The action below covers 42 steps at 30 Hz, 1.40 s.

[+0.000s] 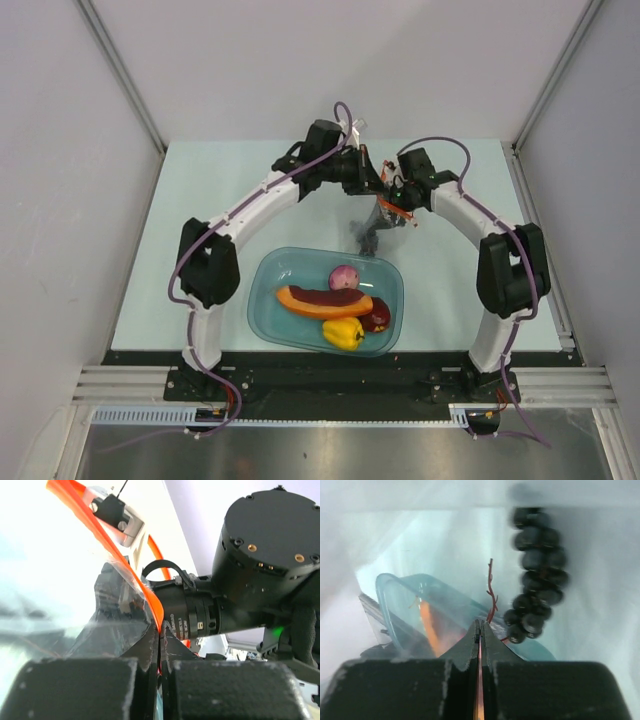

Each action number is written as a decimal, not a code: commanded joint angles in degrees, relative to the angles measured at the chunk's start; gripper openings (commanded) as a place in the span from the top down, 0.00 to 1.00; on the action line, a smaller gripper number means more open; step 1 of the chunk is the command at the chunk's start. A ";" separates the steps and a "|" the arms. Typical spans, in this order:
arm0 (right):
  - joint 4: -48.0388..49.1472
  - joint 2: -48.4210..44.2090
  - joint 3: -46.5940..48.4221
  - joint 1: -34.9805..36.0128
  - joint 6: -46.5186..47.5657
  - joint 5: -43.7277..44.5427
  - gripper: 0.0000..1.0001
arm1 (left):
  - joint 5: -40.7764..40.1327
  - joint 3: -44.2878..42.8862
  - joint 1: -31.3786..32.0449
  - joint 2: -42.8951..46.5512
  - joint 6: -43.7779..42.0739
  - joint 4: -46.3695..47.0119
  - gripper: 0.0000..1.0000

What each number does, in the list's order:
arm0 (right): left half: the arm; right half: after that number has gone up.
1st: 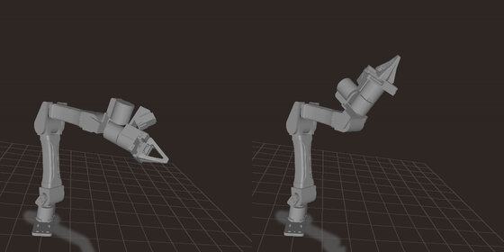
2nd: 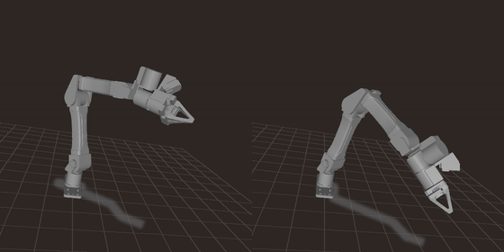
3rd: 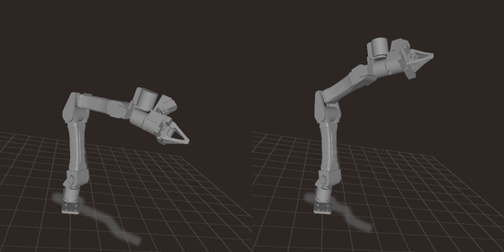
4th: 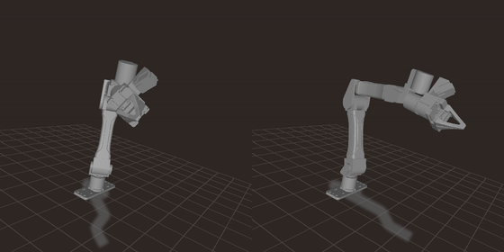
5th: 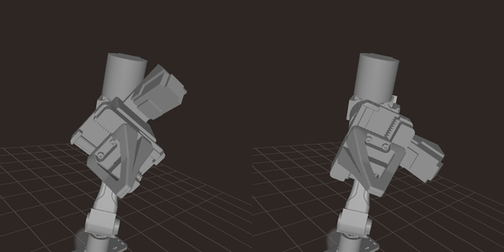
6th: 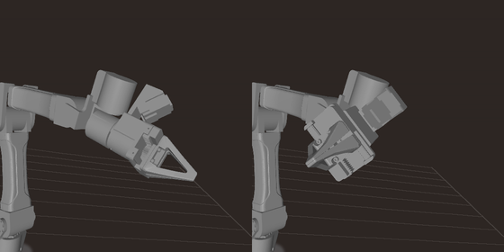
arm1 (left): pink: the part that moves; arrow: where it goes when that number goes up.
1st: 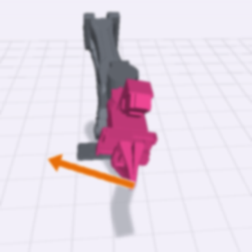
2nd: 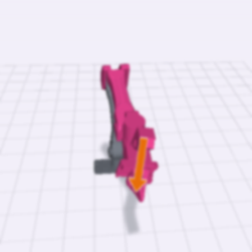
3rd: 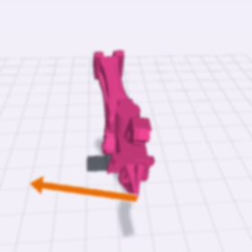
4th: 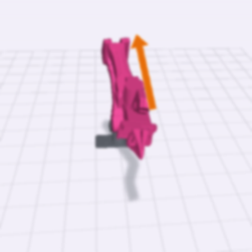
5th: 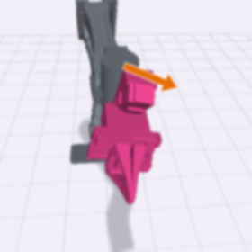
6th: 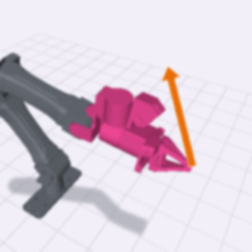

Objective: Open the zip-top bag and remove the fake food

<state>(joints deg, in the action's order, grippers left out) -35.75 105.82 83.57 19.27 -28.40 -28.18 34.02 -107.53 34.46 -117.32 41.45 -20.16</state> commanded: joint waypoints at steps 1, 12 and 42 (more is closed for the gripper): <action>0.85 -7.29 1.24 -2.04 -0.86 -0.29 1.00 | -2.47 2.23 -1.32 1.83 -3.57 -2.96 1.00; -0.56 -11.33 3.18 -3.01 0.19 4.89 1.00 | -2.29 4.25 -1.94 3.76 -5.15 -3.04 1.00; -9.87 -19.33 28.31 -2.83 -2.27 6.57 1.00 | -0.97 8.48 -5.89 5.08 -5.07 -0.49 1.00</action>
<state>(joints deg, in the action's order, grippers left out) -45.50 90.35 108.14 16.27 -29.12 -20.01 32.56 -97.78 29.08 -113.47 37.04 -22.28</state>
